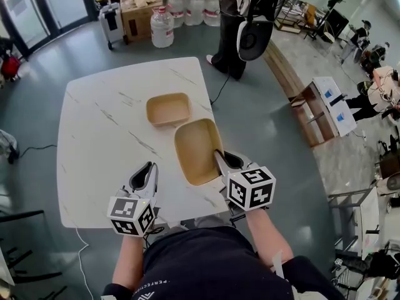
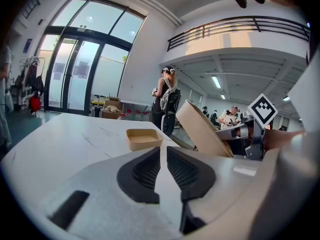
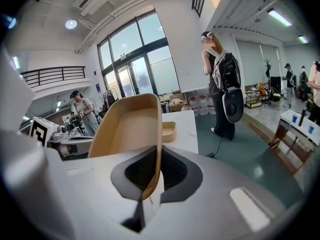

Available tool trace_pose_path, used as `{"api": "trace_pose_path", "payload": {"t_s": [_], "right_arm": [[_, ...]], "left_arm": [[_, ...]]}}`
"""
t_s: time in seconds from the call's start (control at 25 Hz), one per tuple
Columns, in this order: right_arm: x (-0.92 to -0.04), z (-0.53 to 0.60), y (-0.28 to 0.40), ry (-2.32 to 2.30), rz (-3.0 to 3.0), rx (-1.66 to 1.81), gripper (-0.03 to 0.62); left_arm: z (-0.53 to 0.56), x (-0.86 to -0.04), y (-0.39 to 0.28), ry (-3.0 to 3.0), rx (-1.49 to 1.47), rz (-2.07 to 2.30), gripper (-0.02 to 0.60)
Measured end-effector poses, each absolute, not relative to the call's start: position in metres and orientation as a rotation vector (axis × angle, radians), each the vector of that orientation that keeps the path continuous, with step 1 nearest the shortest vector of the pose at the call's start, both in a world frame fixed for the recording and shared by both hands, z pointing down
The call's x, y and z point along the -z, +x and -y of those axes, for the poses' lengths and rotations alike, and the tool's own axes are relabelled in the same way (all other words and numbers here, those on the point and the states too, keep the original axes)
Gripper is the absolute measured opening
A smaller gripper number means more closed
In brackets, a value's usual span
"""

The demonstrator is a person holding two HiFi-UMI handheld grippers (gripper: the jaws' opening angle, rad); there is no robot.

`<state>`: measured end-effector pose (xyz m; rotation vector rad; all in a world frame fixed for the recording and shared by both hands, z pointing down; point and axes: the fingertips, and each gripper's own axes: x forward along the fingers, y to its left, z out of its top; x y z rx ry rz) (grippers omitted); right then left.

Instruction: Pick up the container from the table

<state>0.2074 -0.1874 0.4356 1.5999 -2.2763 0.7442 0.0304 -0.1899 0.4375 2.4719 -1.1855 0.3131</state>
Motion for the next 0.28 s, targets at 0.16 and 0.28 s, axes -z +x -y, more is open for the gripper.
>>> {"api": "trace_pose_path", "payload": {"t_s": [0.16, 0.28], "right_arm": [[-0.4344, 0.1856, 0.2075, 1.597, 2.271, -0.712, 0.005], [-0.4328, 0.1856, 0.2071, 1.596, 2.271, -0.684, 0.005]], "left_arm": [[0.1888, -0.4377, 0.0309, 2.469, -0.316, 1.184, 0.028], [0.1884, -0.4378, 0.0307, 2.468, -0.318, 1.185, 0.028]]}}
